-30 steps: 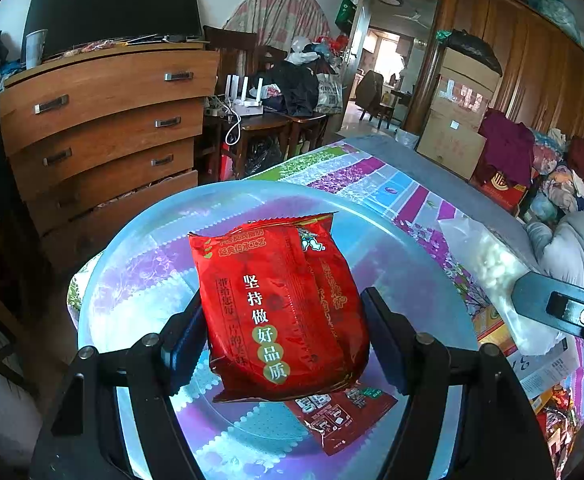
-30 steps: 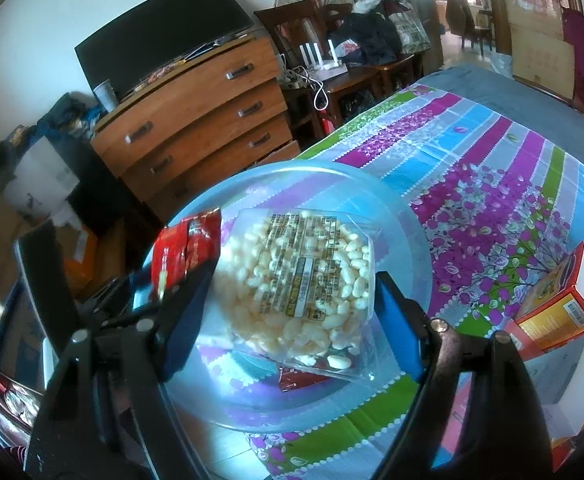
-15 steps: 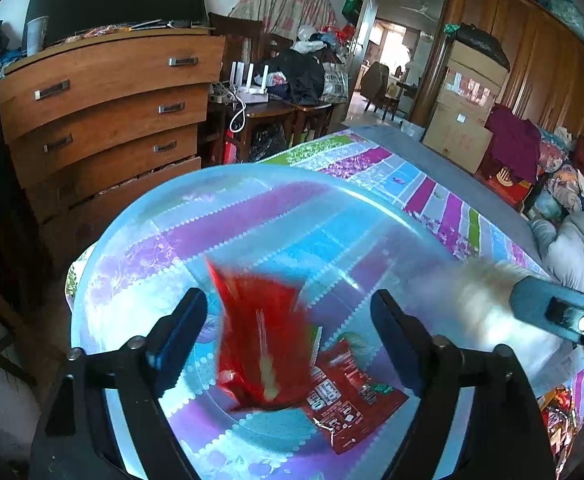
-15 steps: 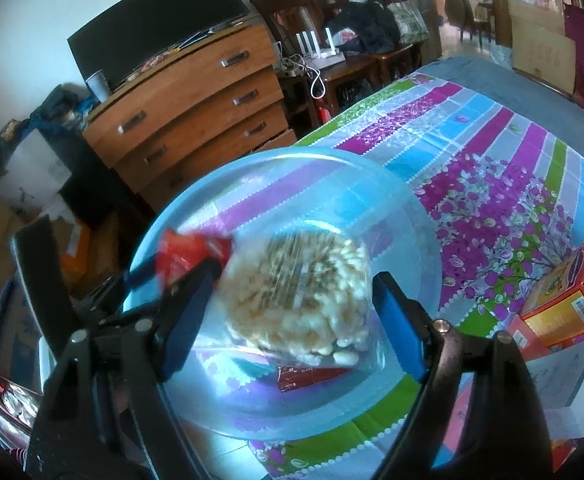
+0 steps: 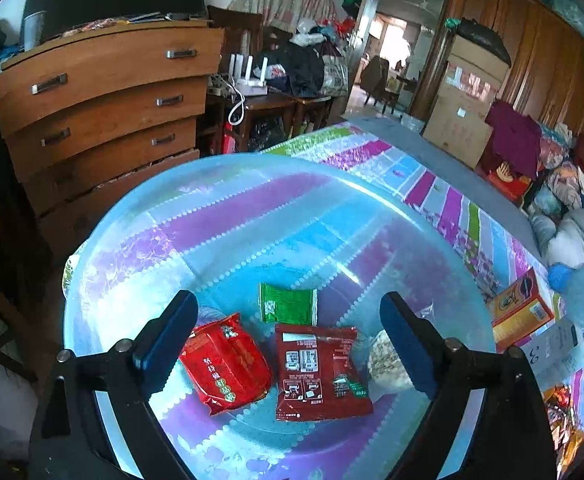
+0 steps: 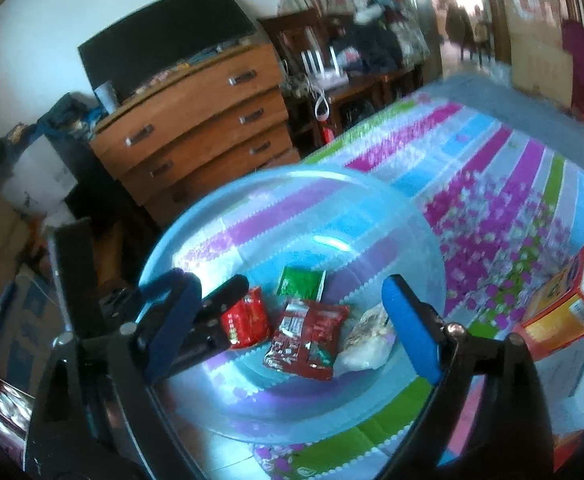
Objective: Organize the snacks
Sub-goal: 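Move both tools back to the snack pile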
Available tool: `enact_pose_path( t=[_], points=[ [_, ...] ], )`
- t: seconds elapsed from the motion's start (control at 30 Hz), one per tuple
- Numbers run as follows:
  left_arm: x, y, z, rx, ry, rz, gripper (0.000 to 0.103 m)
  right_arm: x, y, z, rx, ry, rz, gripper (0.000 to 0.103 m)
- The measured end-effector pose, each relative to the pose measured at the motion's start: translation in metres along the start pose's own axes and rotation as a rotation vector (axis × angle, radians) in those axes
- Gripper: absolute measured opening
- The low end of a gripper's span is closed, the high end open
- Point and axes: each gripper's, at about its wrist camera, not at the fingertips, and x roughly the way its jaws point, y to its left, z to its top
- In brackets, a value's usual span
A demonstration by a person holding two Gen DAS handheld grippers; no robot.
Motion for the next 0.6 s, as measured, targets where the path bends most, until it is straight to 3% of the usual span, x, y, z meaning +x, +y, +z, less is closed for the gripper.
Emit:
enact_pose_path(
  t=[0.17,0.27,0.33,0.43,0.6],
  points=[
    [-0.046,-0.011,-0.005,0.04,-0.15,-0.039,0.093,-0.076,-0.004,-0.051,-0.043,-0.159,-0.062,0.092],
    [-0.077,-0.033,-0.018,0.11,-0.226,-0.1,0.093,-0.11,-0.033,-0.105,0.012,-0.157,-0.149,0.092],
    [-0.094,-0.052,-0.027,0.144,-0.248,-0.172,0.093,-0.127,-0.066,-0.153,0.102,-0.093,-0.217,0.092],
    [-0.104,-0.08,-0.048,0.187,-0.222,-0.277,0.093,-0.148,-0.113,-0.221,0.211,0.018,-0.336,0.092],
    [-0.101,-0.133,-0.093,0.283,-0.098,-0.379,0.093,-0.194,-0.176,-0.293,0.313,0.104,-0.54,0.092]
  ],
)
